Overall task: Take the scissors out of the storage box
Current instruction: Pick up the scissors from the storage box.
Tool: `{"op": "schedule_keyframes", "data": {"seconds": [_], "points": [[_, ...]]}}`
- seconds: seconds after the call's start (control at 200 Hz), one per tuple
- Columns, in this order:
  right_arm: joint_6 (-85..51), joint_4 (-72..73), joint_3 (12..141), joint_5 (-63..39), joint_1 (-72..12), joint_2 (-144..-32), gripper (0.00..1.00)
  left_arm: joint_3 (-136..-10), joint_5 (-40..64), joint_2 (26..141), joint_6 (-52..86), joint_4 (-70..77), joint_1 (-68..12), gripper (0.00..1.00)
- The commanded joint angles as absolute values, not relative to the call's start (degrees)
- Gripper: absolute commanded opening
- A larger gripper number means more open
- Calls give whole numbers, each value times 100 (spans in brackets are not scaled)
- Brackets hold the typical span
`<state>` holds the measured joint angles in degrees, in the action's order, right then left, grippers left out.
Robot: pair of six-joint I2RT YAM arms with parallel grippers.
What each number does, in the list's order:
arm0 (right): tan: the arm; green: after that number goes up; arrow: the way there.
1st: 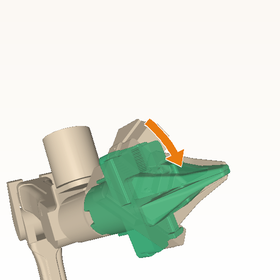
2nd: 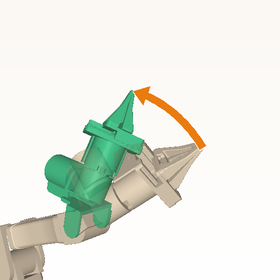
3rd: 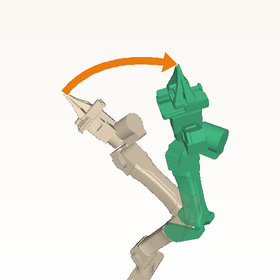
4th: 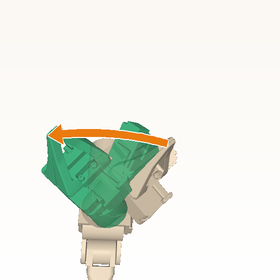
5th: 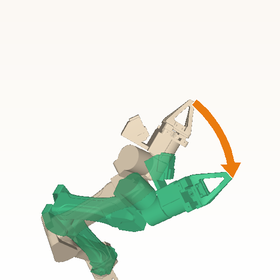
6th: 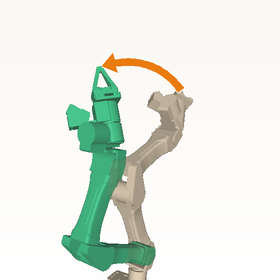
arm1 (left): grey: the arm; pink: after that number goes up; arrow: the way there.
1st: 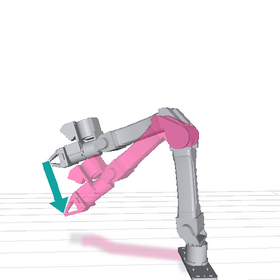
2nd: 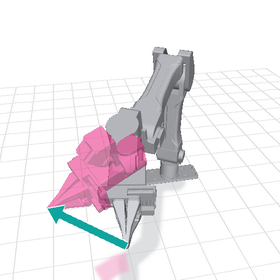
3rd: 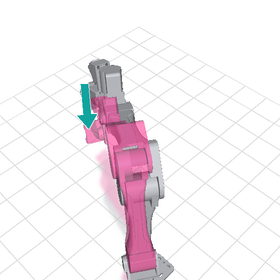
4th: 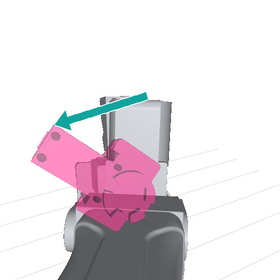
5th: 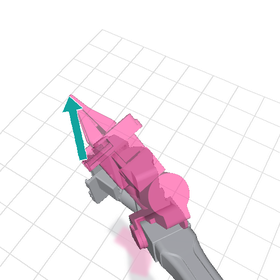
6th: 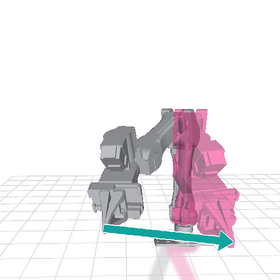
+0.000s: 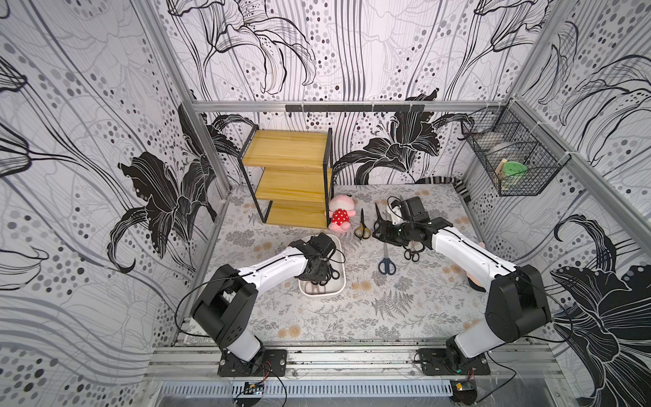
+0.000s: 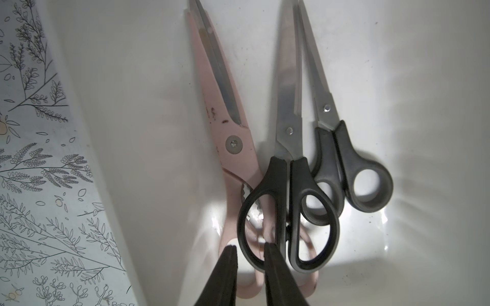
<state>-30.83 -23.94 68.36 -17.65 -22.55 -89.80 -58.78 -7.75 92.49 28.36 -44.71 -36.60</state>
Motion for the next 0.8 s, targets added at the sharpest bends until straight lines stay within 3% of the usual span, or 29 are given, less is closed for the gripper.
{"op": "schedule_keyframes", "data": {"seconds": [0.0,0.285,0.796], "points": [[-3085,-2408,6796,-1604,-2268,-8891,43,-5948,-808,9392,2677,-4474,-3635,23],[-3060,-2496,6730,-1481,-2268,-8811,43,-5958,-739,9642,2541,-4340,-3582,22],[-3032,-2585,6732,-1389,-2268,-8732,42,-5918,-655,9746,2496,-4177,-3561,12]]}}
